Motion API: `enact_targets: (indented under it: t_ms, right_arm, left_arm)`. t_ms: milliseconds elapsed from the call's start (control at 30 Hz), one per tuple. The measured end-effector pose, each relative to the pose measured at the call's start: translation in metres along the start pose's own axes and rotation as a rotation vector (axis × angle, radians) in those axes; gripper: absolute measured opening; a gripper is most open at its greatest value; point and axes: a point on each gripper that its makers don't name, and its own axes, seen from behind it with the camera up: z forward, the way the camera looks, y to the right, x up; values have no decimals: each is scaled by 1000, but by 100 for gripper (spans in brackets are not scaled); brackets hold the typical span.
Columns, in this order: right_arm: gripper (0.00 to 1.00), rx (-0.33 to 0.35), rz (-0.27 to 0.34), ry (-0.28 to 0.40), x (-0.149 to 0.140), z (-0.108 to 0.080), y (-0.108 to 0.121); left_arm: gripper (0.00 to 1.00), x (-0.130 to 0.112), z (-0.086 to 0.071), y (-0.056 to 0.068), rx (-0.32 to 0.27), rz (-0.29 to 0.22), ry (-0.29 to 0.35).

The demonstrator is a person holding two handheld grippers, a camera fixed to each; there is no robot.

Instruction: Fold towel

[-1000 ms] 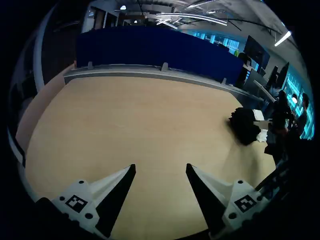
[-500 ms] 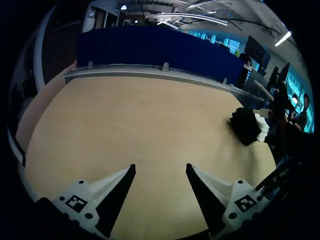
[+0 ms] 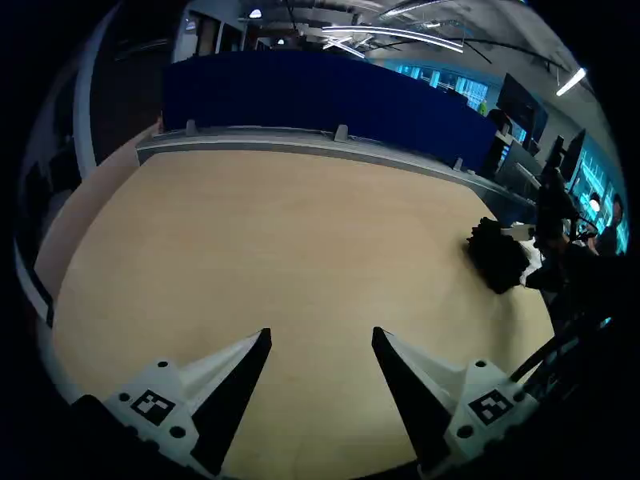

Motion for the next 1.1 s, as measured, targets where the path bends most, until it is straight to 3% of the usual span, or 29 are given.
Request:
enact_targets:
  t_ms: [267,500,800,1100]
  right_arm:
    - [87,-1,28,-28,-11,15,4]
    - [86,0,23,-33,-7,12,3]
    - [86,-19,22,55,13,-22,-1]
    - [86,-31,43,62,-10,-51,-7]
  left_arm:
    - [93,-1,0,-3,7,-4,0]
    - [93,0,-3,-4,4,-13,6]
    - [94,2,-6,-8,-4,-16,15]
    - [93,0,-11,-6,-19,-10,16]
